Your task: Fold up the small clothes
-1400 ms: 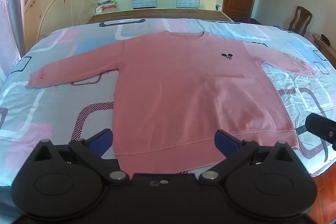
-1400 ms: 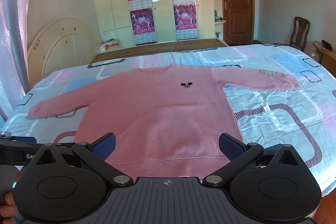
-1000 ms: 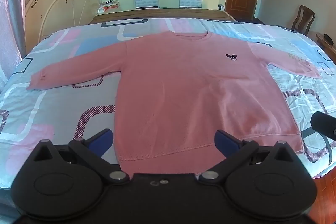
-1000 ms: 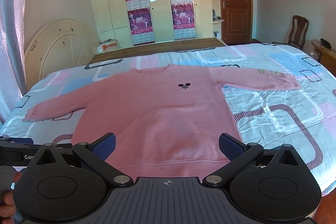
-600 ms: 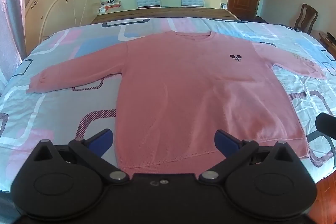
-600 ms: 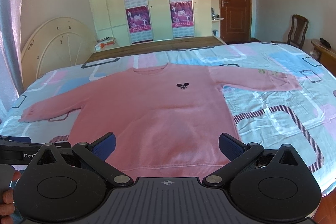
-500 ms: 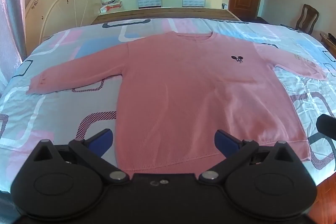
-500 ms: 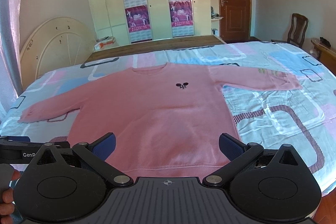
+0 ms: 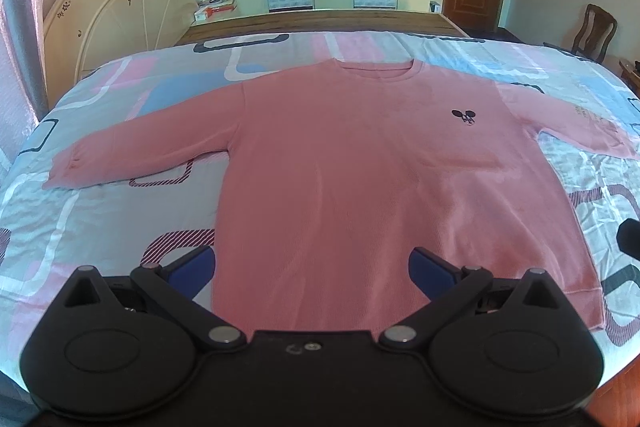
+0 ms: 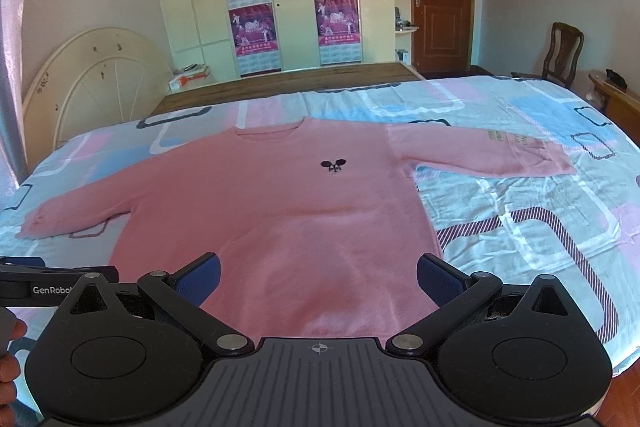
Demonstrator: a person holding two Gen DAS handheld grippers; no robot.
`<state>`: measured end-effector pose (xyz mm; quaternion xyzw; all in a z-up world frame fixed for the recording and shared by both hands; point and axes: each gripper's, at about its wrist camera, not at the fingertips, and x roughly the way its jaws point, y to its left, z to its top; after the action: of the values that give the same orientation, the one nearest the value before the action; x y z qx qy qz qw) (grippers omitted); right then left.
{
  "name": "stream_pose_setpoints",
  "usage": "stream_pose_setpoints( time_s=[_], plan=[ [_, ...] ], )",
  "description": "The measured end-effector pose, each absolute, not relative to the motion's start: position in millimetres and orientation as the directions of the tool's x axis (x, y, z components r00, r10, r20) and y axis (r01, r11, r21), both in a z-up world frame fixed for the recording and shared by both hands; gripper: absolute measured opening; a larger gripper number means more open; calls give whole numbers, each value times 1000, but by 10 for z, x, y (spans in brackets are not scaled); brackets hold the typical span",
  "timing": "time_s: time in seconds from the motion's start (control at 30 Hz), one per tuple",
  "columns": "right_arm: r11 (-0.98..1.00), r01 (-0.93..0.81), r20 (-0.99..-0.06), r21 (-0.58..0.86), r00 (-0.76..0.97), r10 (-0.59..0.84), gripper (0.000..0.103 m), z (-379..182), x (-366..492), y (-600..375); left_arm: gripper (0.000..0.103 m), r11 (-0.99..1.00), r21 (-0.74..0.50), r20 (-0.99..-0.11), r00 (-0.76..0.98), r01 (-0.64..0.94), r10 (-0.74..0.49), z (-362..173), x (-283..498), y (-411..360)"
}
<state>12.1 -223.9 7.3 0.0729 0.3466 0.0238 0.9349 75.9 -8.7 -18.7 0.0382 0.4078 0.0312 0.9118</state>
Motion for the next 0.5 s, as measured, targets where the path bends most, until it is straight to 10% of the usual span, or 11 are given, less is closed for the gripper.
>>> stream_pose_setpoints(
  time_s=[0.5],
  plan=[
    [989, 47, -656, 137, 753, 55, 103, -101, 733, -2546, 103, 994, 98, -762, 640, -39, 100, -340, 1392, -243]
  ],
)
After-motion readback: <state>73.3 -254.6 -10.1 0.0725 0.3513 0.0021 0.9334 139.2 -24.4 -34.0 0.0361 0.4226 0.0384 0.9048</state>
